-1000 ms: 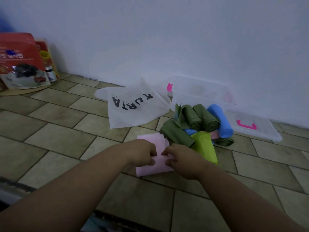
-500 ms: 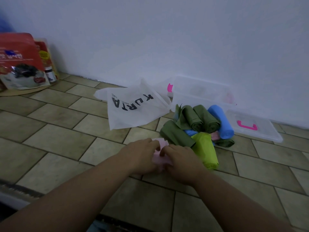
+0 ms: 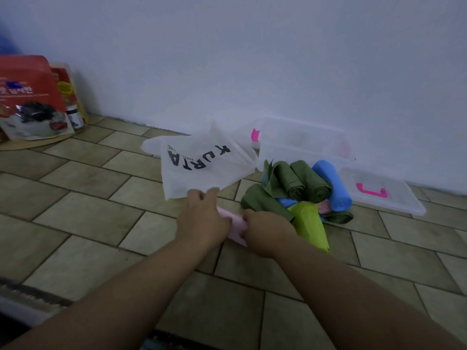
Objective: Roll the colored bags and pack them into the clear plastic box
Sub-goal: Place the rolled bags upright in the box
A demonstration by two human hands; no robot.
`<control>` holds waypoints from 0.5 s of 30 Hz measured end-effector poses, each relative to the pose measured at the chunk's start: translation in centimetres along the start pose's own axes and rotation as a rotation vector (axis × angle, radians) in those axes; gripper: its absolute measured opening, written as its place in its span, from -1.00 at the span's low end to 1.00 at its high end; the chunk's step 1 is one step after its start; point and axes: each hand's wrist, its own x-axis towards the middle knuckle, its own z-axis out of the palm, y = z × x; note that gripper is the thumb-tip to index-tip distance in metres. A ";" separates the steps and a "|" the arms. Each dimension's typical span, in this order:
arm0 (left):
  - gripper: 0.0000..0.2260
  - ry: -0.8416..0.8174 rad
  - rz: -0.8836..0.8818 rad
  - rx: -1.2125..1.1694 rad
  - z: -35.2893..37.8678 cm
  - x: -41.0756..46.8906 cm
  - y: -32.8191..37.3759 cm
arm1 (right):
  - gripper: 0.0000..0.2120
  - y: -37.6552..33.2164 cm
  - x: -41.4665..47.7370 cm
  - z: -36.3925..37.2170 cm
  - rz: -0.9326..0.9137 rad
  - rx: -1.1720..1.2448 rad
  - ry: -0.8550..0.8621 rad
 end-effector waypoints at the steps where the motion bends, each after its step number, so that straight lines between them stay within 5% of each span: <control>1: -0.27 -0.012 -0.134 -0.213 0.2 -0.4 0.3 | -0.76 -0.1 0.3 -0.3 0.042 0.041 -0.073; 3: -0.21 -0.202 -0.409 -0.621 1.0 -1.0 1.3 | -0.74 -0.2 0.7 -0.8 0.107 0.149 -0.158; 5: -0.46 -0.331 -0.541 -0.946 1.8 -1.7 2.0 | -0.72 -0.4 0.3 -0.9 0.135 0.258 -0.196; 7: -0.70 -0.301 -0.616 -1.019 2.0 -1.9 2.5 | -0.70 -0.6 -0.3 -0.8 0.238 0.449 -0.218; 11: -0.55 -0.232 -0.706 -1.050 1.9 -0.8 2.6 | -0.69 -0.8 -1.4 0.1 0.257 0.730 -0.196; 15: -0.64 -0.330 -0.675 -1.200 1.2 0.1 2.1 | -0.76 -0.3 -2.0 0.4 0.288 1.206 -0.138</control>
